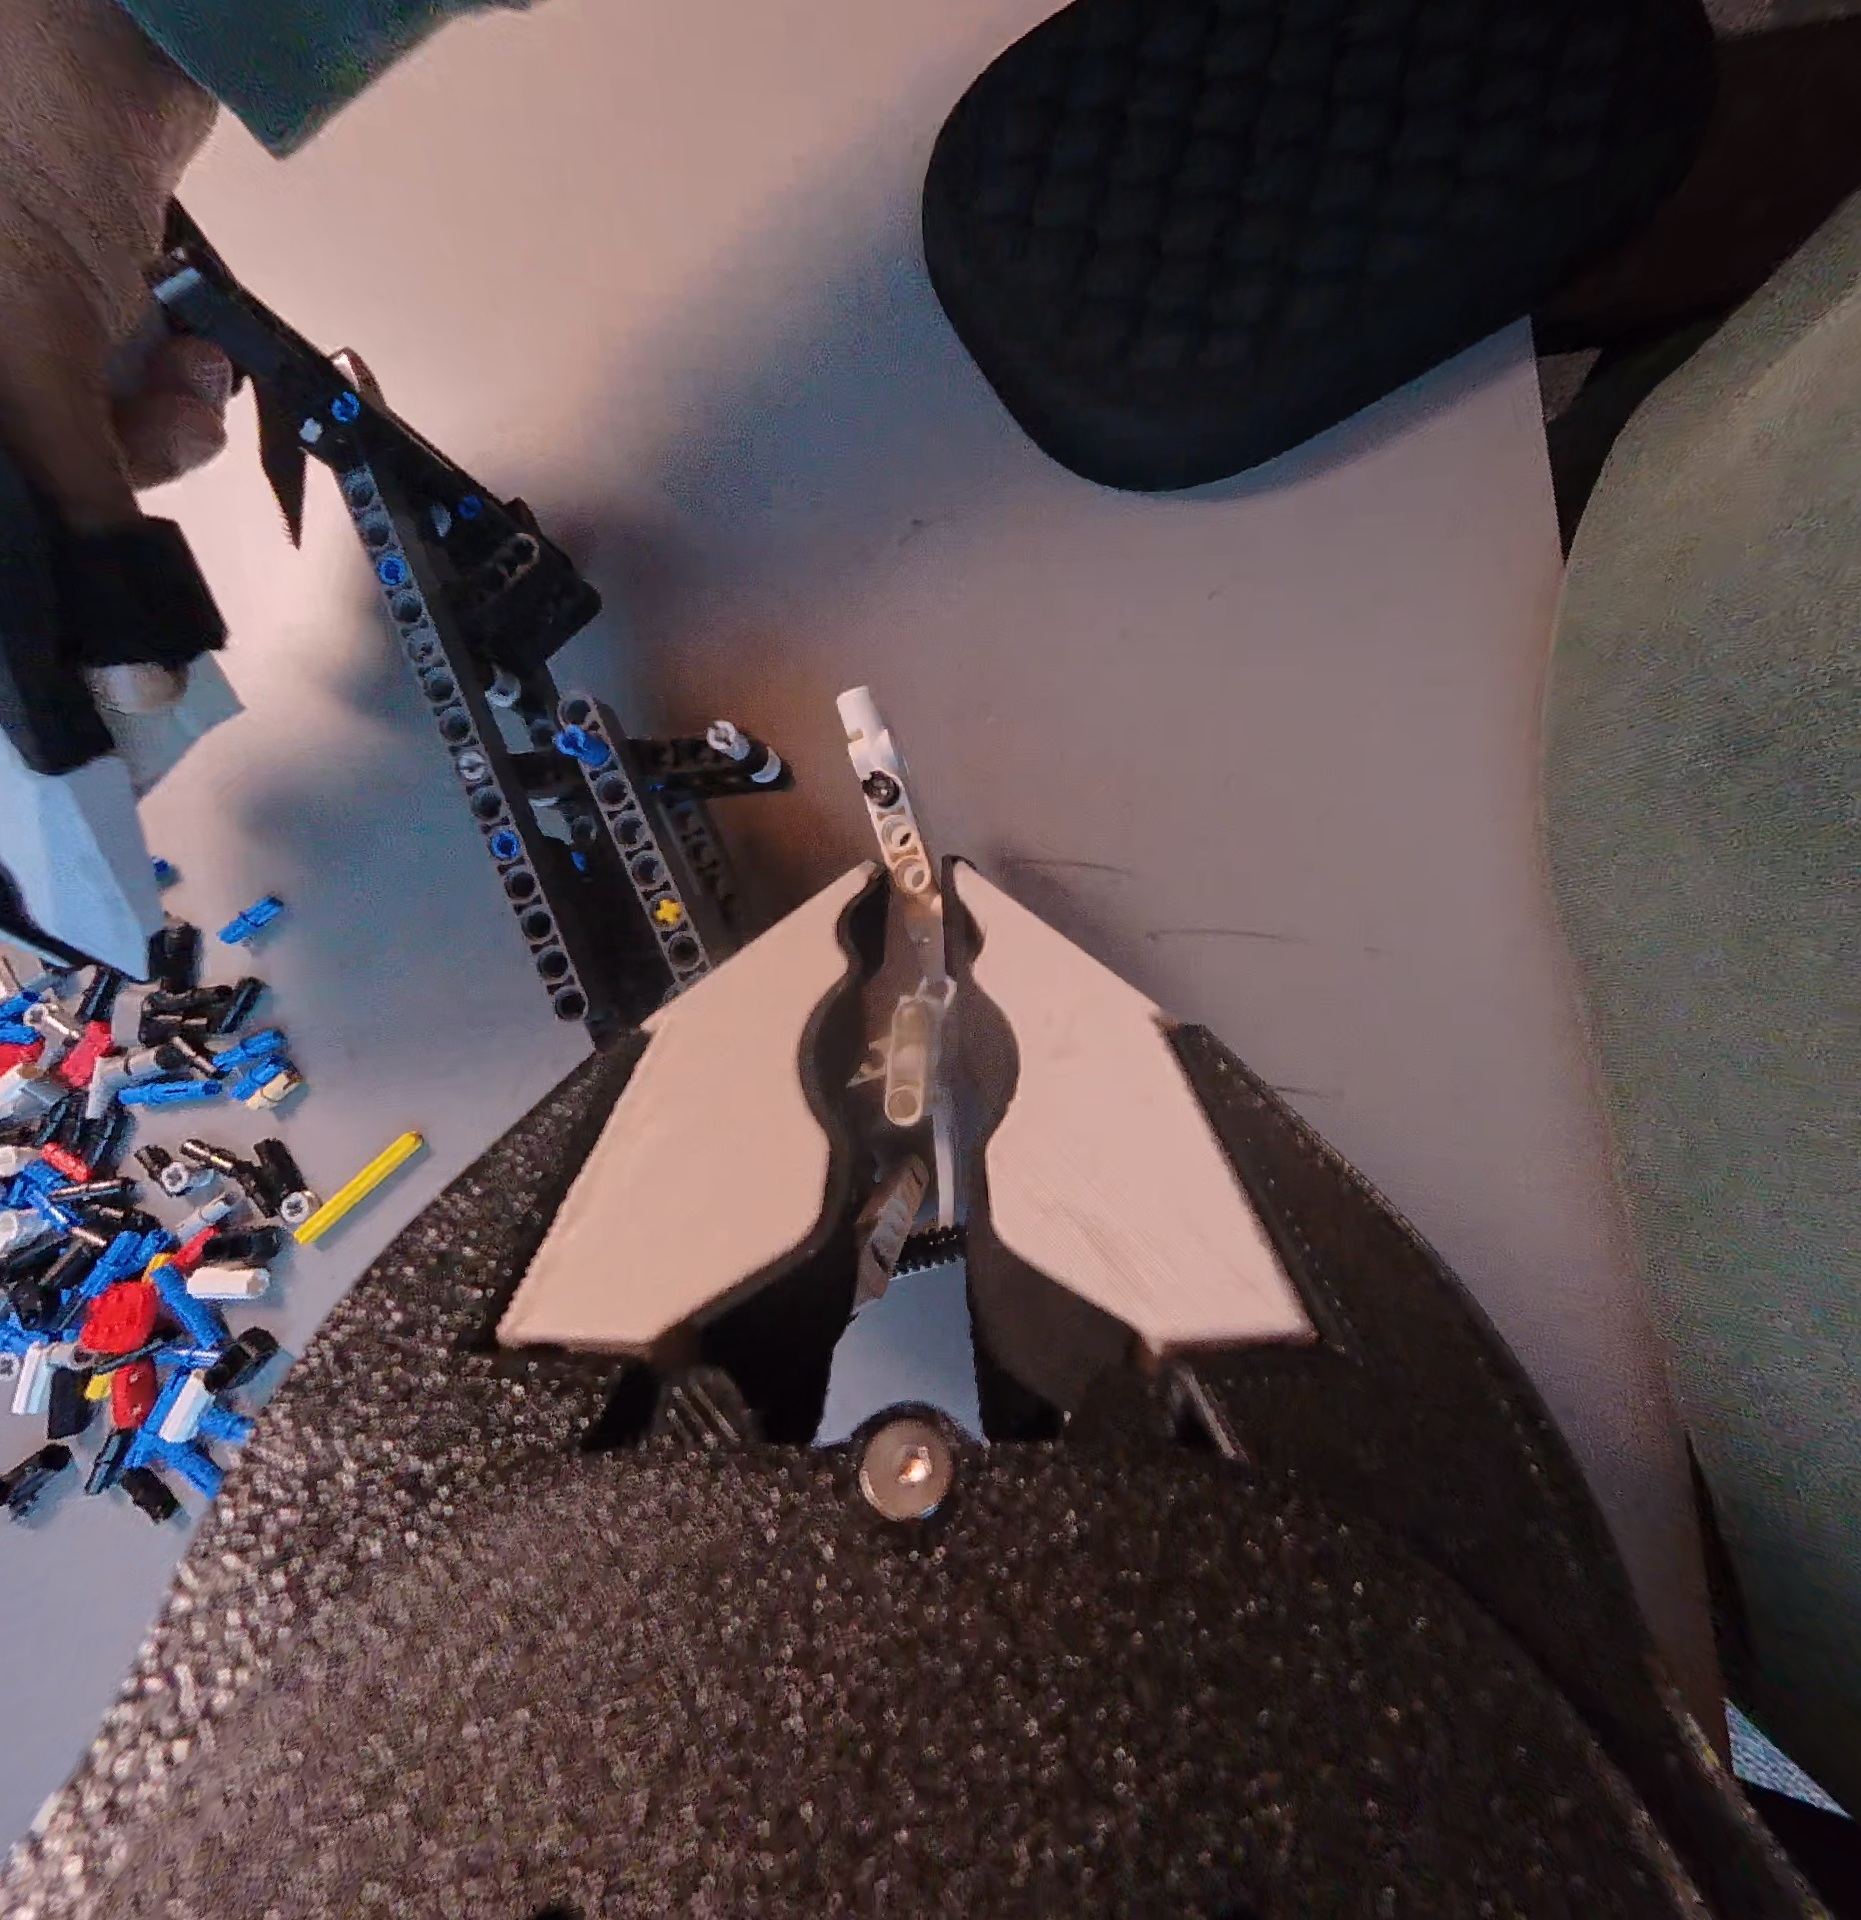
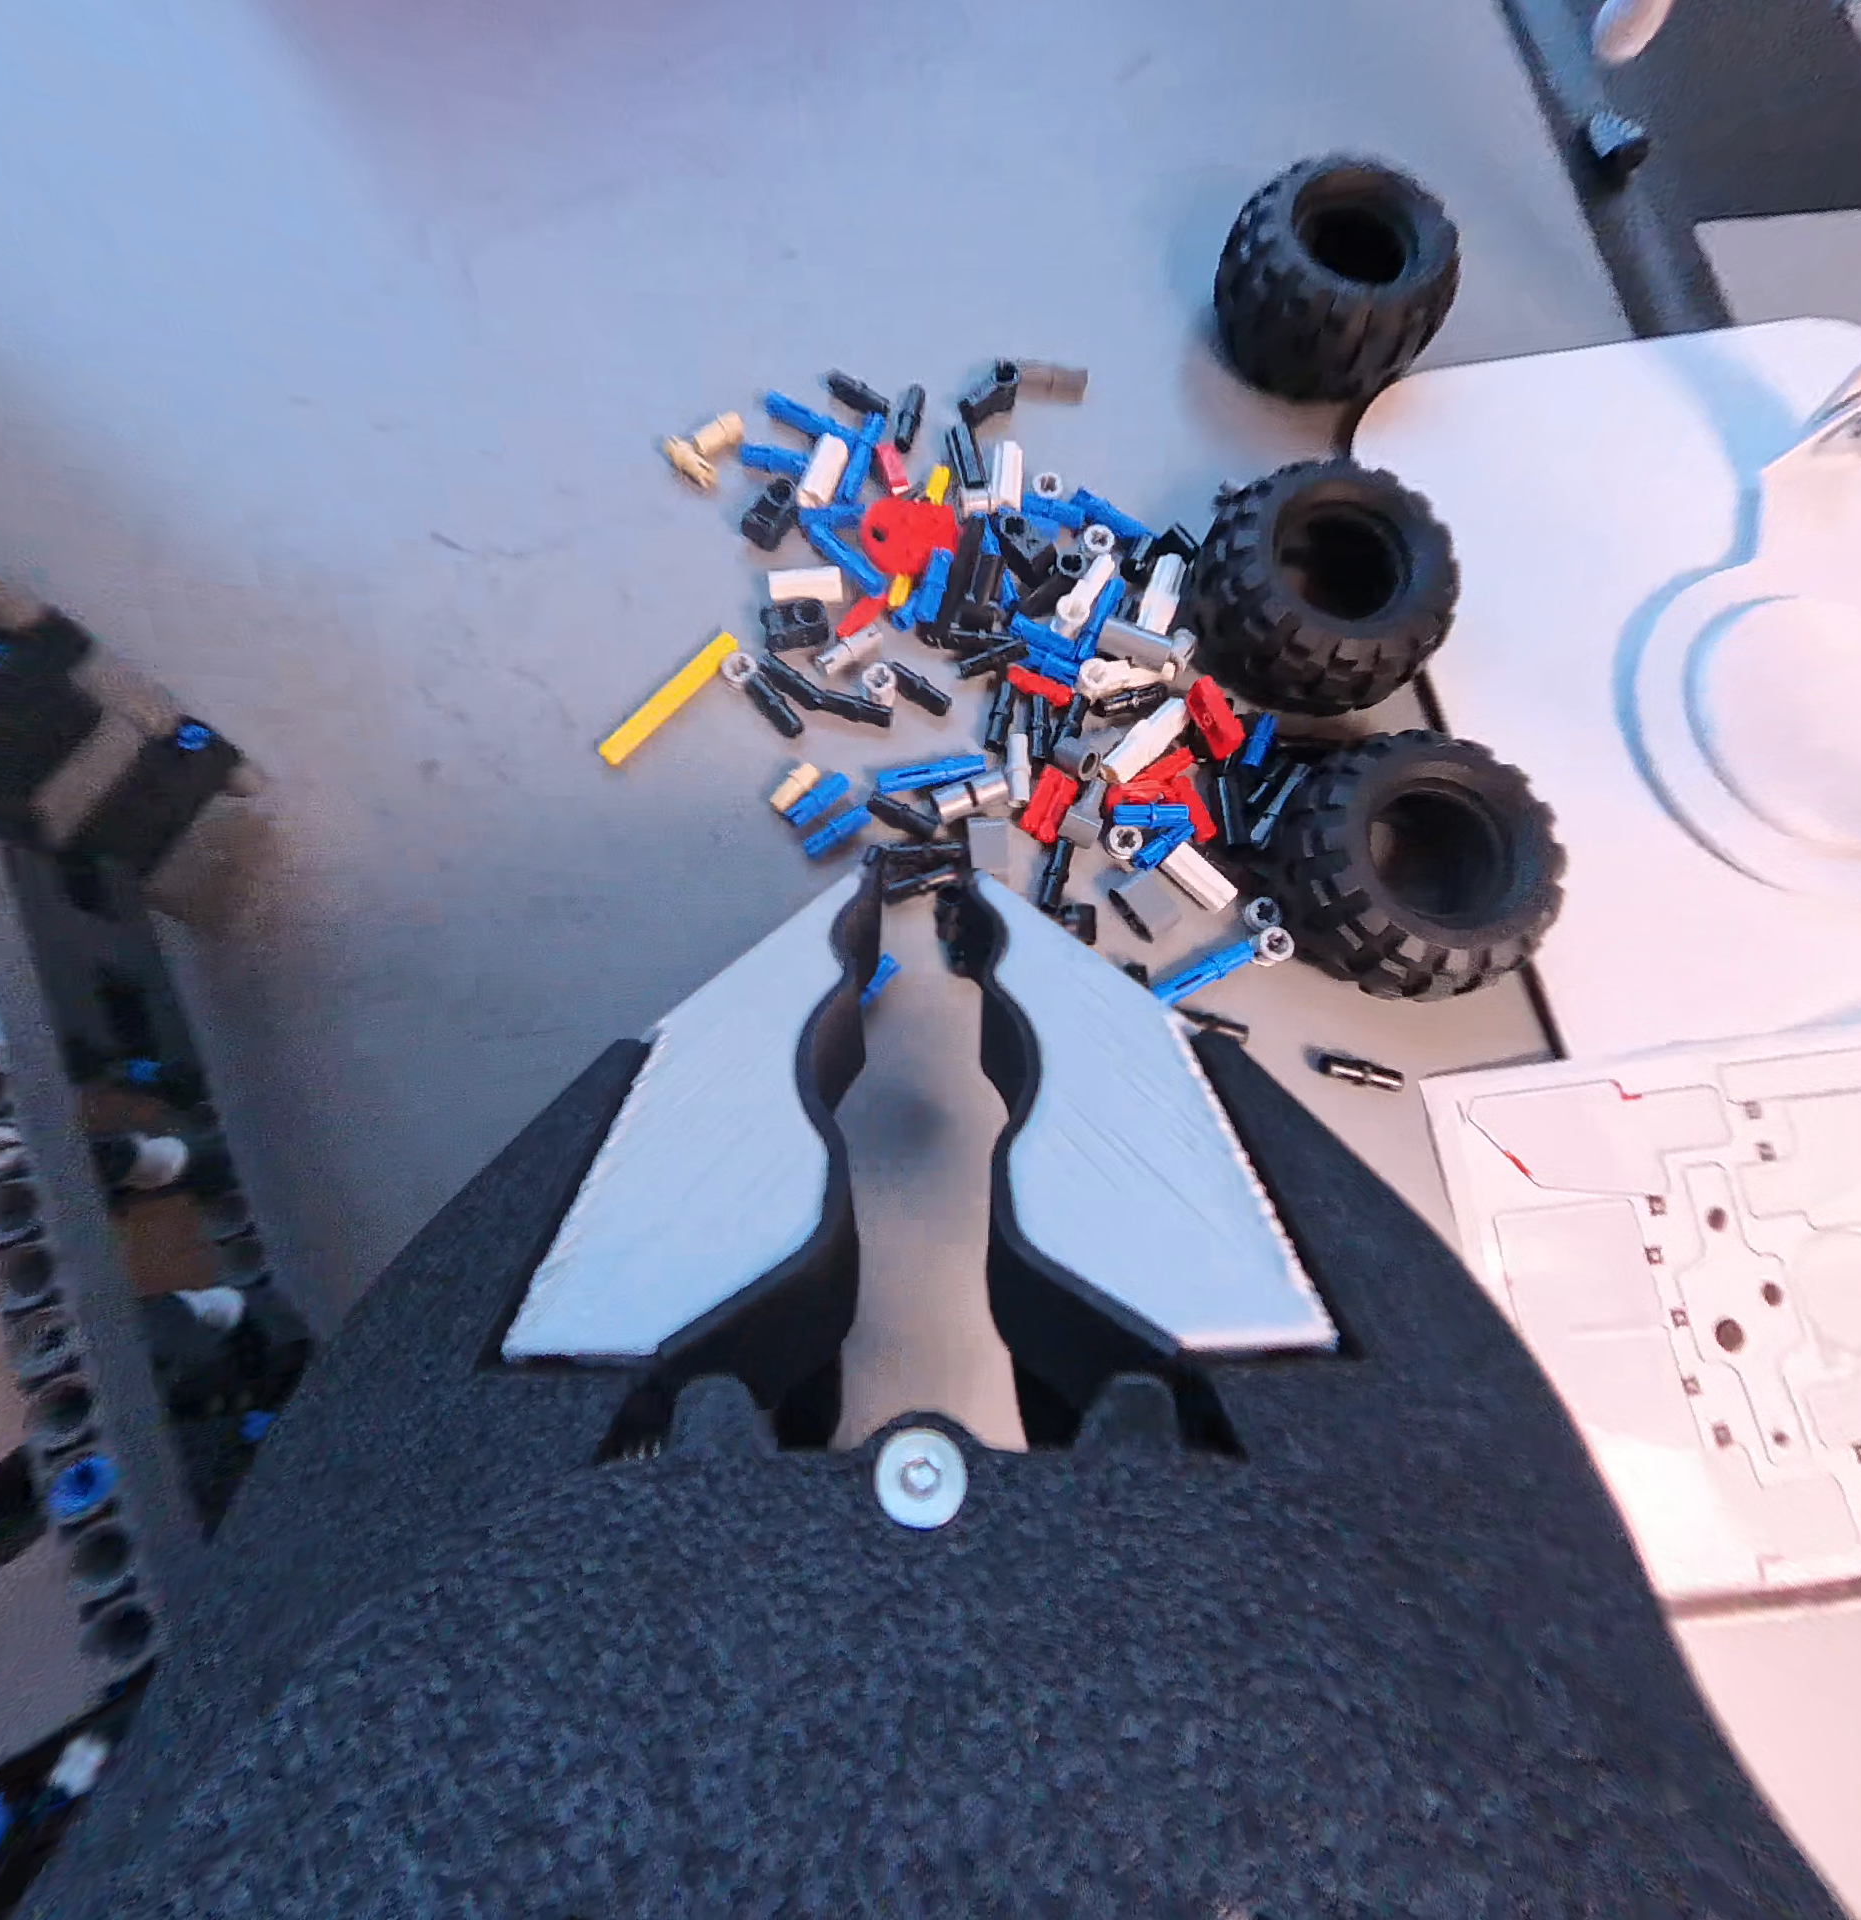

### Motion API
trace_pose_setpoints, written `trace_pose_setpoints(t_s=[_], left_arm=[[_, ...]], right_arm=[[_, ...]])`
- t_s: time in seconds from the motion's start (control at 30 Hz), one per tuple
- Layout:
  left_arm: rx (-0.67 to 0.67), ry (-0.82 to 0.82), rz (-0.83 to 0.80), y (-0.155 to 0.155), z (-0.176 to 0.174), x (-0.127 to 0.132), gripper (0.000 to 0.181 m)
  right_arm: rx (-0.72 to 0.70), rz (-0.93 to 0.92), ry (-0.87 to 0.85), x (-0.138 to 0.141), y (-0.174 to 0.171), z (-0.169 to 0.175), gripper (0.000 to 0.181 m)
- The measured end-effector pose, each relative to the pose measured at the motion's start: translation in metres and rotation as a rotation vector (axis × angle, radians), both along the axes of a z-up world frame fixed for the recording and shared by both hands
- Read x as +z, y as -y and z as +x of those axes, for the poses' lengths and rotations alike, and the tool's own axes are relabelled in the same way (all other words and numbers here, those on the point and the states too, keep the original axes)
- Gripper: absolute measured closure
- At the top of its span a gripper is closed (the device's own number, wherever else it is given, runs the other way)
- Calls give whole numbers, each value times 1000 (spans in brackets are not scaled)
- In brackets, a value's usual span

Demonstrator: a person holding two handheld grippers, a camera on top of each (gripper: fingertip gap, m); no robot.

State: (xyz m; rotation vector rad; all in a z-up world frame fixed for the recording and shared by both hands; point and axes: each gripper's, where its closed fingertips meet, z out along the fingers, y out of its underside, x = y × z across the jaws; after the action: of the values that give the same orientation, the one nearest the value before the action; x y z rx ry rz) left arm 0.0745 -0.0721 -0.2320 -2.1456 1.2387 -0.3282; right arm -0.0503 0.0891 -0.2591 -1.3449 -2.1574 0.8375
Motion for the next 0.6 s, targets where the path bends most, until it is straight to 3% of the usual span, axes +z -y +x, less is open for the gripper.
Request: trace_pose_setpoints(t_s=[0.1,0.2,0.3,0.37,0.43,0.5,0.6], left_arm=[[19,18,8,0,-3,1,172],[20,39,7,-2,-4,2,172],[26,52,8,-5,-6,5,169],[26,69,-1,-6,-6,7,167],[33,84,-7,-7,-6,10,165],[33,74,-13,-9,-5,10,162],[32,15,-43,-10,-4,3,159]], right_arm=[[-16,-43,-62,10,-3,-11,157],[-50,-79,-189,54,-6,-6,152],[-35,-66,-308,109,4,19,152],[25,-45,-320,129,25,46,156],[134,-41,-260,128,58,80,162],[237,-42,-166,108,91,109,166],[283,-54,-98,74,126,126,167]])
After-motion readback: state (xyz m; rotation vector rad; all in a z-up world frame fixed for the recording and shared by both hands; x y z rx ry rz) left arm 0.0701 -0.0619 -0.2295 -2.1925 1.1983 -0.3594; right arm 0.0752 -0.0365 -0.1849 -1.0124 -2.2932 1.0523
